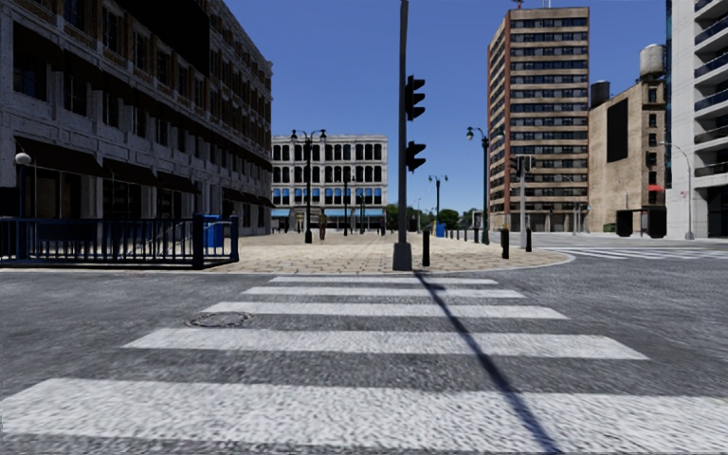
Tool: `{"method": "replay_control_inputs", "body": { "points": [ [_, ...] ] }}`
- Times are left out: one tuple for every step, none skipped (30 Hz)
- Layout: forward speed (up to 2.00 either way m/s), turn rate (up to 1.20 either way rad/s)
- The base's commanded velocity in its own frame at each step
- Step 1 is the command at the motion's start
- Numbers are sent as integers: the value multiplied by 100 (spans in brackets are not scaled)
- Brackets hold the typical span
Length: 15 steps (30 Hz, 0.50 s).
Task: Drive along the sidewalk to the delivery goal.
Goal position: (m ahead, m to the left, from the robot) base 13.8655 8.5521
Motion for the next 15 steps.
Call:
{"method": "replay_control_inputs", "body": {
  "points": [
    [200, 0],
    [200, 0],
    [200, 0],
    [200, 0],
    [200, 0],
    [200, 0],
    [200, 0],
    [200, 0],
    [200, 0],
    [200, 0],
    [200, 0],
    [200, 0],
    [200, 0],
    [200, 0],
    [200, 0]
  ]
}}
